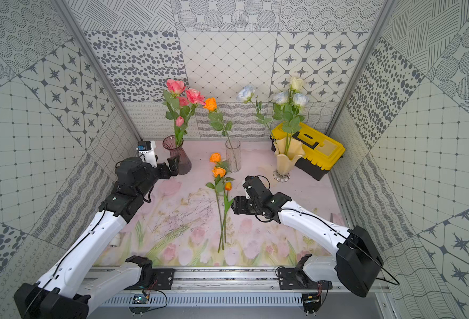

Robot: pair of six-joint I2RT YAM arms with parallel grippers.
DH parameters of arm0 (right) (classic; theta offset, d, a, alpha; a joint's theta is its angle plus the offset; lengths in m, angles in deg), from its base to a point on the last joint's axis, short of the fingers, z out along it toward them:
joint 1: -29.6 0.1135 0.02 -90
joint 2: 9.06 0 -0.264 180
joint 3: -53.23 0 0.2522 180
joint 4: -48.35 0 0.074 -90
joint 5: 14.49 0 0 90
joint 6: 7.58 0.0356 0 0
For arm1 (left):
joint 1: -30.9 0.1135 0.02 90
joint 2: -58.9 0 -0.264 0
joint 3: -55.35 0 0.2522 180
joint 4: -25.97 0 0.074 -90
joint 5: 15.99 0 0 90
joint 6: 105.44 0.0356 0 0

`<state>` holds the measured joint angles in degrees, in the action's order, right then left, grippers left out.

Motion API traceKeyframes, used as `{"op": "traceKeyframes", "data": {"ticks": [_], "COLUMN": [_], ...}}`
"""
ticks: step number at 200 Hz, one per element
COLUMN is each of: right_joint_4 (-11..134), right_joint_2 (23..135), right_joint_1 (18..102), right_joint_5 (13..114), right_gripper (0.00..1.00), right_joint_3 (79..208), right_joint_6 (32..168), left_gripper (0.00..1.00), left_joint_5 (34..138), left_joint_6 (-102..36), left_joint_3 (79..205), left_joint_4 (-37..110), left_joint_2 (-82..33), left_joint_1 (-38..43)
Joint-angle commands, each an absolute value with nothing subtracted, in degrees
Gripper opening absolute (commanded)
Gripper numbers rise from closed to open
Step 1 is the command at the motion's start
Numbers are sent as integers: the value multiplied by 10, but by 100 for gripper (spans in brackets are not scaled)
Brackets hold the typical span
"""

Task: Arrange the flowers in different vases according to their variety
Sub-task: Insert the flower into the vase, then pick up the flower at the center of the board.

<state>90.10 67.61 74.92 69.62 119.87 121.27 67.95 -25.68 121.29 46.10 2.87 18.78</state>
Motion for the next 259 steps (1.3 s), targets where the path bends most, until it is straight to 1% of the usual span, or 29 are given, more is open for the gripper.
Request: {"op": "traceKeyframes", "data": {"ticks": [1, 41, 85, 112, 167, 259], "right_joint_4": [879, 898, 927, 950, 992, 1028], "right_joint_2": [710, 794, 881, 924, 999, 1071], "right_joint_1": [779, 821, 835, 840, 847, 858], "right_joint_5": [721, 740, 751, 759, 778, 789], "right_gripper": [72, 68, 64, 61, 53, 45], "right_joint_3": [1235, 1304, 1373, 1408, 1460, 1494], "right_joint_6": [1217, 1194, 1165, 1149, 1124, 1116], "left_gripper": [99, 99, 99, 99, 99, 99], "left_joint_5": [671, 704, 738, 755, 747, 750], "left_joint_6": [-288, -309, -316, -334, -335, -343], "left_joint_3": [1166, 1134, 1126, 1120, 1121, 1119], "left_joint_4": [563, 639, 712, 720, 731, 731], "left_joint_2": [90, 150, 138, 125, 109, 98], "left_joint_1": [176, 176, 176, 176, 177, 176]}}
